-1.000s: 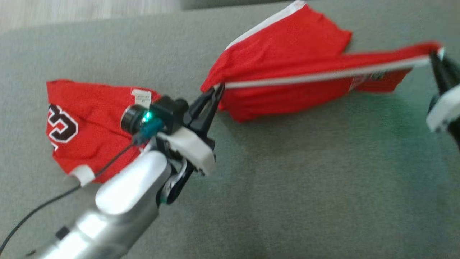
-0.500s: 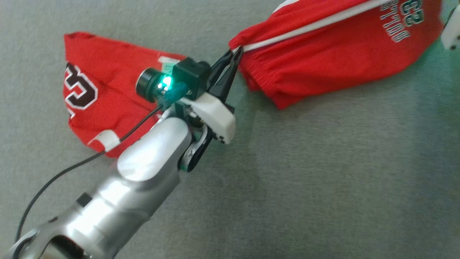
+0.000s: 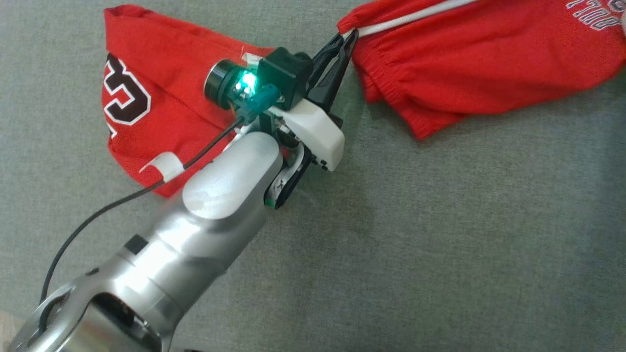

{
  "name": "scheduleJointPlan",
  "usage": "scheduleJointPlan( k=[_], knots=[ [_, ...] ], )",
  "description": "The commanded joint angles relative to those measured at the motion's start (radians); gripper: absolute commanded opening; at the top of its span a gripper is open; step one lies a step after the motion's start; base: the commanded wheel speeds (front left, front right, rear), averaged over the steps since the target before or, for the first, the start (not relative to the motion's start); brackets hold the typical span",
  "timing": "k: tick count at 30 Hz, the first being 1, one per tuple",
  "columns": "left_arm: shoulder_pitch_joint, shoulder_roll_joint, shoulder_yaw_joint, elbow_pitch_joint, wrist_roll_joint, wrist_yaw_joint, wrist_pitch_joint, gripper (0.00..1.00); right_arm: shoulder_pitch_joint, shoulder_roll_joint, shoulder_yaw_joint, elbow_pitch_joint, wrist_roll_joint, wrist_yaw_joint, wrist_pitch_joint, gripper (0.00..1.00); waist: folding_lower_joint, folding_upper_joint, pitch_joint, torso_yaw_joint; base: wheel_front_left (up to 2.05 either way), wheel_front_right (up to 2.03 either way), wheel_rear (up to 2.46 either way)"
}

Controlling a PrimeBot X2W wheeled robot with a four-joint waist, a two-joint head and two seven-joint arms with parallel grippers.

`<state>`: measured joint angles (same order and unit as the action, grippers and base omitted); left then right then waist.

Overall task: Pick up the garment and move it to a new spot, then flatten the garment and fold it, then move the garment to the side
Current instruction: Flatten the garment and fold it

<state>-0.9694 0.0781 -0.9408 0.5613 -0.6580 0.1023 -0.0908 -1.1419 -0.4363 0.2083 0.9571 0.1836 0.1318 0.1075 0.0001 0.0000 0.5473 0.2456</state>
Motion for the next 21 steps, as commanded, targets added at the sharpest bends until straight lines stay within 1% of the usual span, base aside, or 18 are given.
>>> scheduleJointPlan(
  k=[1,2,4,5,9,13,17,21],
  knots=[
    [-0.035,0.018,0.024,-0.011,0.006,0.001,-0.01,0.0,-0.033,-0.009,0.005,-0.017,0.002,-0.001,-0.013,1.0,-0.0001,0.0,0.008,0.004,0.0,0.0,0.0],
    [-0.038,0.016,0.025,-0.005,0.004,0.002,-0.012,0.0,-0.042,-0.008,0.011,-0.007,0.003,-0.001,-0.019,1.0,-0.0001,0.0,0.012,0.004,0.0,0.0,0.0],
    [-0.042,0.011,0.025,0.008,0.003,0.006,-0.018,0.91,-0.059,-0.008,0.012,0.009,0.013,-0.001,-0.038,1.0,-0.0001,0.0,0.015,0.003,0.0,0.0,0.0],
    [-0.043,0.01,0.026,0.016,0.002,0.008,-0.021,1.0,-0.066,-0.008,0.013,0.017,0.018,-0.001,-0.048,1.0,-0.0001,0.0,0.014,0.001,0.0,0.0,0.0],
    [-0.043,0.006,0.028,0.046,0.001,0.015,-0.04,1.0,-0.08,-0.009,0.011,0.038,0.067,-0.001,-0.102,1.0,-0.0001,0.0,-0.006,-0.01,0.0,0.0,0.0],
    [-0.039,0.01,0.045,0.068,-0.003,0.028,-0.077,1.0,-0.059,-0.011,0.019,0.036,0.121,-0.001,-0.164,1.0,-0.0001,0.0,-0.05,-0.029,0.0,0.0,0.0],
    [-0.028,0.025,0.076,0.073,-0.009,0.048,-0.124,1.0,-0.009,-0.011,0.023,0.01,0.186,-0.001,-0.234,1.0,-0.0001,0.0,-0.107,-0.054,0.0,0.0,0.0],
    [0.001,0.051,0.123,0.051,-0.014,0.07,-0.157,1.0,0.068,0.004,0.027,-0.04,0.253,-0.001,-0.294,1.0,-0.0001,0.0,-0.169,-0.083,0.0,0.0,0.0]
  ],
)
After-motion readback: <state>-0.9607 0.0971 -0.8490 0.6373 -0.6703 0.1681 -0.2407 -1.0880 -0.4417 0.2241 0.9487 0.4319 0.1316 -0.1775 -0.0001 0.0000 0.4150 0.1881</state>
